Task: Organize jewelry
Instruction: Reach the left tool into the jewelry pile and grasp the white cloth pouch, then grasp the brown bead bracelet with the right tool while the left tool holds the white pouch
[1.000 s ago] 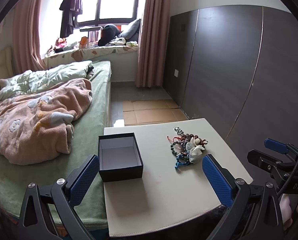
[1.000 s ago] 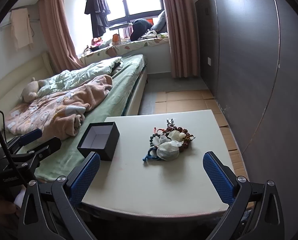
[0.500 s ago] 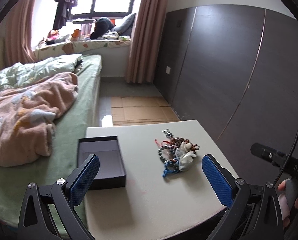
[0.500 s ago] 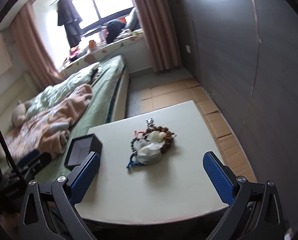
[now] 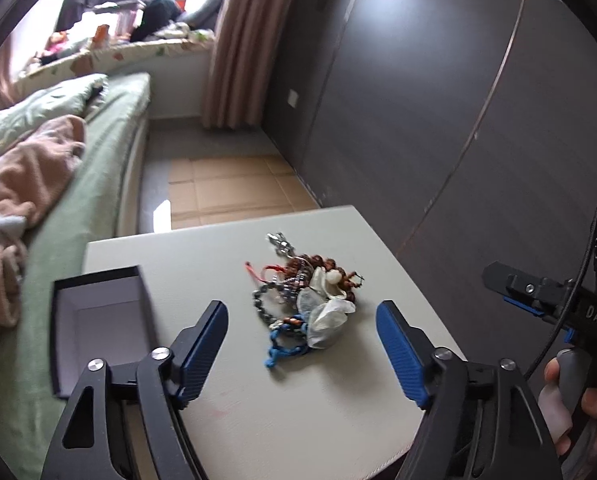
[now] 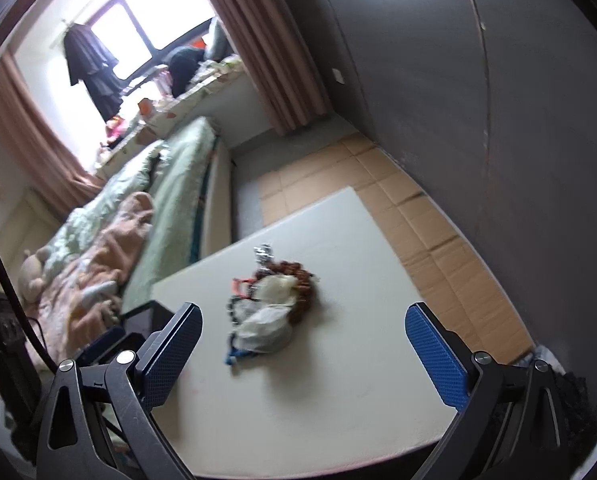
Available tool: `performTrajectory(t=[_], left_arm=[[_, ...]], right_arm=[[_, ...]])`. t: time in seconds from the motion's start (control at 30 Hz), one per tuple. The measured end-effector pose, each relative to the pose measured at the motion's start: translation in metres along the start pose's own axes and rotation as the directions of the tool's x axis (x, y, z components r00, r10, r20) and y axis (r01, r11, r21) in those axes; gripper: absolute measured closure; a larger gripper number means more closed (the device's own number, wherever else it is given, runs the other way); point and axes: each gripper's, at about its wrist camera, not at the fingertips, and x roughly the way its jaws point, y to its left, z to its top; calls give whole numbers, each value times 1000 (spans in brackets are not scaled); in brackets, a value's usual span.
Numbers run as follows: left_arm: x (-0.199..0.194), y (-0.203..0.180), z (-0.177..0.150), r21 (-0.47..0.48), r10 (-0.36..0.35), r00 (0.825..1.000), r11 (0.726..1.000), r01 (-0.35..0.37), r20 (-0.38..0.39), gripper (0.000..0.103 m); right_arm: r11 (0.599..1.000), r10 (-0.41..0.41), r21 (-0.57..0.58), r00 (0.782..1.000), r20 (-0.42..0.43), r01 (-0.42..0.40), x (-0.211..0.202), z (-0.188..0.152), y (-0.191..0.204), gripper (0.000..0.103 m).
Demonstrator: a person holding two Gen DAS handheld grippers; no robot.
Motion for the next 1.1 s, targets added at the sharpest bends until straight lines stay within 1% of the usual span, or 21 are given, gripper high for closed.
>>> performTrajectory(t=[0.1,0.2,0.37,0.53,0.6,0.7,0.73,0.77,0.8,0.83,0.87,0.93,1.0,1.03,1.1], left_arm=[[11,-4,6,17,-5,1000,1000,5,-27,26],[28,-8,9,35,-4,998,999,6,-63,26],[59,-9,9,51,3,991,999,4,-131,26],[87,-15,9,95,5,986,995,12,-170,28],[98,-15,9,111,12,982,994,9,-188,31],[111,-11,4,99,9,978,995,12,-209,31],[115,-9,2,97,11,976,995,10,-218,33],[117,-9,0,100,13,975,995,10,-224,41],[121,-9,-1,109,16,973,994,9,-229,46],[123,-9,-2,117,19,973,993,8,-232,57],[124,-9,-3,125,24,972,992,5,-234,73],[124,-6,-3,129,24,972,992,7,-233,88],[122,-4,-2,120,18,974,993,9,-226,93],[120,-3,-1,122,19,975,993,8,-221,98],[118,-1,3,118,9,978,993,16,-208,100]], right_arm=[[999,-34,17,999,-17,35,8,3,-8,1],[998,-54,28,998,-13,54,11,8,-13,1],[997,-68,46,997,-24,69,17,13,-20,1],[993,-101,57,994,-30,102,24,17,-25,1],[992,-104,64,994,-33,106,27,18,-27,1],[991,-120,62,992,-40,122,33,19,-26,1],[990,-122,63,992,-44,124,35,20,-26,1],[990,-126,64,991,-49,129,37,20,-26,1],[989,-130,64,990,-55,134,40,20,-26,1],[988,-134,63,989,-61,138,43,20,-26,1],[988,-137,63,988,-69,141,46,20,-25,1],[988,-139,61,987,-83,144,54,21,-24,1],[987,-142,54,985,-98,148,62,22,-22,1],[988,-143,51,984,-104,149,65,23,-21,1],[988,-138,49,984,-114,144,72,24,-19,1]])
